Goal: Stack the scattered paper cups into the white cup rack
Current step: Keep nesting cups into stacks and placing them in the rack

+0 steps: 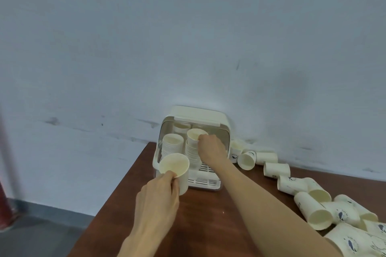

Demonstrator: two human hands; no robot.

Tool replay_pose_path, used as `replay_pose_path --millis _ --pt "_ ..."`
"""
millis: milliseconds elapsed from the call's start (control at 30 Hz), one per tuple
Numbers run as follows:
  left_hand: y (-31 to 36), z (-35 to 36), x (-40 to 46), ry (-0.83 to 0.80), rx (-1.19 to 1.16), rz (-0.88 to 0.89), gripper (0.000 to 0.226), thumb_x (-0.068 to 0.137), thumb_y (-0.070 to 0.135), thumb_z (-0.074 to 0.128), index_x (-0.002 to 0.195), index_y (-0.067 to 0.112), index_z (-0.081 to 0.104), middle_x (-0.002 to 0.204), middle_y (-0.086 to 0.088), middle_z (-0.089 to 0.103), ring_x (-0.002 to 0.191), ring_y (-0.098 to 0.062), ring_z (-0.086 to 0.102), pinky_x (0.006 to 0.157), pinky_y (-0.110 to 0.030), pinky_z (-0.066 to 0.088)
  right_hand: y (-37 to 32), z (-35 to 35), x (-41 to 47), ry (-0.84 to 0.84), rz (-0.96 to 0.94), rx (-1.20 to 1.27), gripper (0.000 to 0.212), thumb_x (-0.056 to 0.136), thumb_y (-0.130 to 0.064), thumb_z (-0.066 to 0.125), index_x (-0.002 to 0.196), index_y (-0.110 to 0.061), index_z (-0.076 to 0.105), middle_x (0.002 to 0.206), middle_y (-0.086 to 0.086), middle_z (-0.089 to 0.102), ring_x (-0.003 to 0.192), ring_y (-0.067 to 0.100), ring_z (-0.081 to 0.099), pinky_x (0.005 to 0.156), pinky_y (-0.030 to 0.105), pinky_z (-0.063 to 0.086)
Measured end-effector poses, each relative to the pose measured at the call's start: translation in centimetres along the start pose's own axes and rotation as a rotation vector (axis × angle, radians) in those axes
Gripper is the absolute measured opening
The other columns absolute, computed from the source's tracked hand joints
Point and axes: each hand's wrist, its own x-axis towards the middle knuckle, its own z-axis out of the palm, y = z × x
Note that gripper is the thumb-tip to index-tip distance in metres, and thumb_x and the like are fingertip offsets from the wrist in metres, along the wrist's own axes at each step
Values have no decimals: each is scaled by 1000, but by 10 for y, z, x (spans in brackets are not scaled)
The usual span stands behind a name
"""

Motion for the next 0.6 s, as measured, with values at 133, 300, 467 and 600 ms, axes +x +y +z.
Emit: replay_pose_path --millis 133,300,467,600 --pt "-10 3 9 6 9 -5 15 97 33 40 90 29 53 86 9 62 83 -21 60 67 -34 47 -3 9 3 -94 -22 -64 24 89 1 42 103 -4 60 102 15 65 95 33 62 63 33 40" --pt "-14 7 27 22 19 17 19 97 32 39 87 26 54 82 7 62 79 -23 60 66 -37 48 -5 20 3 -140 -23 -43 25 88 1 40 107 -3 56 108 17 63 98 33 60 64 33 38" --pt "-10 4 72 123 21 116 20 96 27 40 82 19 51 77 -4 61 75 -32 57 64 -42 48 -4 27 -2 -140 -50 -62 26 92 -4 38 115 -2 49 115 20 58 104 38 56 67 37 37" --pt "-10 8 123 185 31 195 22 98 21 39 90 12 57 80 -3 60 74 -30 55 62 -38 45 -1 37 -2 -123 -61 -39 21 95 -12 42 115 -5 45 113 21 59 102 38 56 65 37 35"
